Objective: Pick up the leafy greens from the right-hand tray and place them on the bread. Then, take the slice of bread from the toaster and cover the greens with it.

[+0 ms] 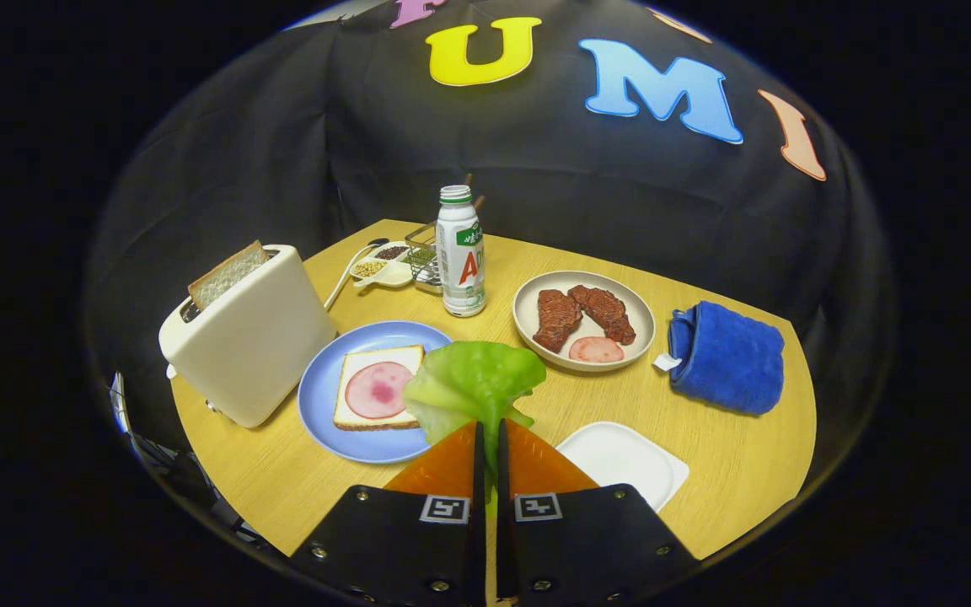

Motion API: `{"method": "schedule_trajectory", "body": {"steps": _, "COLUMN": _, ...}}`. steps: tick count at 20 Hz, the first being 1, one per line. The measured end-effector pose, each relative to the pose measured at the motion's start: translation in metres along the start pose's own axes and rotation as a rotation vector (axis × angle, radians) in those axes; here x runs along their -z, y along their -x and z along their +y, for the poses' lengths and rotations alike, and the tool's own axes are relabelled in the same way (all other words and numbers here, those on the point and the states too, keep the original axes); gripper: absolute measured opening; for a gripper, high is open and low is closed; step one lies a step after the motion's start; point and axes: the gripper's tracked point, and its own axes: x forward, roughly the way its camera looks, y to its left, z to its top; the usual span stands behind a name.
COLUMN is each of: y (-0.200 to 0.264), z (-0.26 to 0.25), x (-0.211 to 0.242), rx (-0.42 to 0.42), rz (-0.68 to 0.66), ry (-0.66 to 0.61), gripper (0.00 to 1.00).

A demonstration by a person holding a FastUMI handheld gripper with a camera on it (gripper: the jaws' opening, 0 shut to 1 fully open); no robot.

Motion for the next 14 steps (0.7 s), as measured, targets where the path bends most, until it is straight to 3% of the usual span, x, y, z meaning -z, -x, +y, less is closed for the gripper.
{"method": "schedule_trajectory", "body": {"steps": 14, "y": -0.066, "z": 0.091, "x": -0.006, "rx": -0.095, "rz": 0.076, "ry": 0.02, "gripper": 0.05}}
